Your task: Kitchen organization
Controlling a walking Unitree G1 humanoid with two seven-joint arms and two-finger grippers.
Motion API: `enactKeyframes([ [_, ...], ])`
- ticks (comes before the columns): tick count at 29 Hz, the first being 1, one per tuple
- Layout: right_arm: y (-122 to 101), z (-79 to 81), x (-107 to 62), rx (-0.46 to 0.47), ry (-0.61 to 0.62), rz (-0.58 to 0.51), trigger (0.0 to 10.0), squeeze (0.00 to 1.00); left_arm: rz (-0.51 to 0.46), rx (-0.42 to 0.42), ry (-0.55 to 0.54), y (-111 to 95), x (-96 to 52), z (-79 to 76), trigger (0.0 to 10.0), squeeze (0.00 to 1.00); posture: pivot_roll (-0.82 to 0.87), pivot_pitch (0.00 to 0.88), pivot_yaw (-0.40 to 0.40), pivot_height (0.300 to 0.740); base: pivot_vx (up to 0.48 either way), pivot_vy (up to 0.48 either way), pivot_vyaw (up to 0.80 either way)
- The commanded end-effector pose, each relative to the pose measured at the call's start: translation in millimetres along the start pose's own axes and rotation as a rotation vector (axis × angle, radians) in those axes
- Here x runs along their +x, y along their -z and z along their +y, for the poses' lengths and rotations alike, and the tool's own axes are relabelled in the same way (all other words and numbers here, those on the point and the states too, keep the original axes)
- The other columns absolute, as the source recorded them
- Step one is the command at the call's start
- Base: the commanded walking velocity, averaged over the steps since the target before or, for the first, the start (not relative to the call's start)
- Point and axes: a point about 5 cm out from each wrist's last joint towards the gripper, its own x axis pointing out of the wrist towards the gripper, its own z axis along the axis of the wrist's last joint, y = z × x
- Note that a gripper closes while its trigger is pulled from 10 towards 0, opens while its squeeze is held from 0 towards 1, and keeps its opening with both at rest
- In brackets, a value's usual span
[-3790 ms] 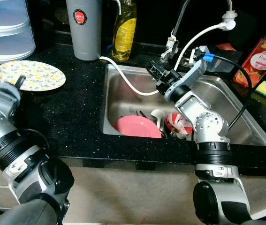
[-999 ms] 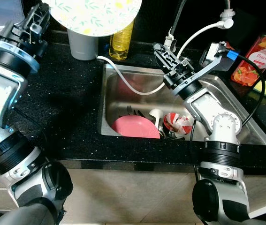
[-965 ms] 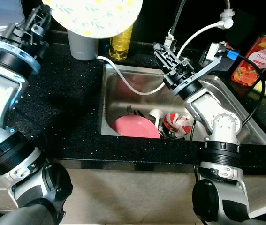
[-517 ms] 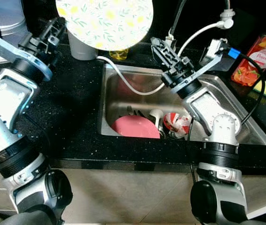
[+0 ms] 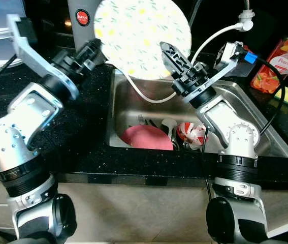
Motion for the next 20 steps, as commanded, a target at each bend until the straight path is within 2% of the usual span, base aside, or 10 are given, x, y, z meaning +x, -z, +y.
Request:
enactKeyframes([
  [1, -5, 3.4, -3.2, -0.017, -0.014, -0.014, 10.0, 0.0, 0.032, 0.044, 0.002, 2, -0.2, -1.9, 10.0, 0.0, 0.29, 0.0, -0.104, 0.74, 0.0, 0.0, 0.0],
  [2, -5, 3.4, -3.2, -0.017, -0.014, -0.014, 10.0, 0.0, 0.032, 0.044, 0.002, 2, -0.2, -1.9, 10.0, 0.0, 0.29, 0.0, -0.104, 0.74, 0.0, 0.0, 0.0],
  [3, -6, 3.1, -3.8, -0.02, -0.011, -0.018, 7.4, 0.0, 0.035, 0.049, -0.001, 2, -0.4, -1.1, 10.0, 0.0, 0.29, 0.0, -0.092, 0.74, 0.0, 0.0, 0.0],
  [4, -6, 3.1, -3.8, -0.02, -0.011, -0.018, 7.4, 0.0, 0.035, 0.049, -0.001, 2, -0.4, -1.1, 10.0, 0.0, 0.29, 0.0, -0.092, 0.74, 0.0, 0.0, 0.0],
  [5, -7, 2.4, -4.7, -0.021, -0.004, -0.029, 0.0, 0.0, 0.035, 0.049, -0.003, 1, -0.6, -0.3, 10.0, 0.0, 0.29, 0.0, -0.084, 0.74, 0.0, 0.0, 0.0],
  [12, -7, 4.1, -12.2, -0.029, -0.012, -0.077, 0.0, 0.0, 0.04, 0.104, -0.035, -5, -0.4, 4.7, 10.0, 0.0, 0.29, 0.0, -0.044, 0.74, 0.0, 0.0, 0.0],
  [15, -4, 2.5, -14.5, -0.028, -0.001, -0.065, 0.0, 0.0, 0.024, 0.191, -0.077, -4, 2.3, 5.6, 10.0, 0.0, 0.29, 0.0, -0.052, 0.74, 0.0, 0.0, 0.0],
  [19, -3, 2.1, -14.8, -0.032, 0.002, -0.055, 0.0, 0.0, 0.019, 0.205, -0.079, -3, 2.8, 5.1, 10.0, 0.0, 0.29, 0.0, -0.054, 0.74, 0.0, 0.0, 0.0],
  [20, -2, 0.5, -14.3, -0.04, 0.014, -0.037, 6.6, 0.0, 0.01, 0.204, -0.091, -2, 3.5, 6.0, 10.0, 1.0, 0.29, 0.0, -0.062, 0.74, 0.0, 0.0, 0.0],
])
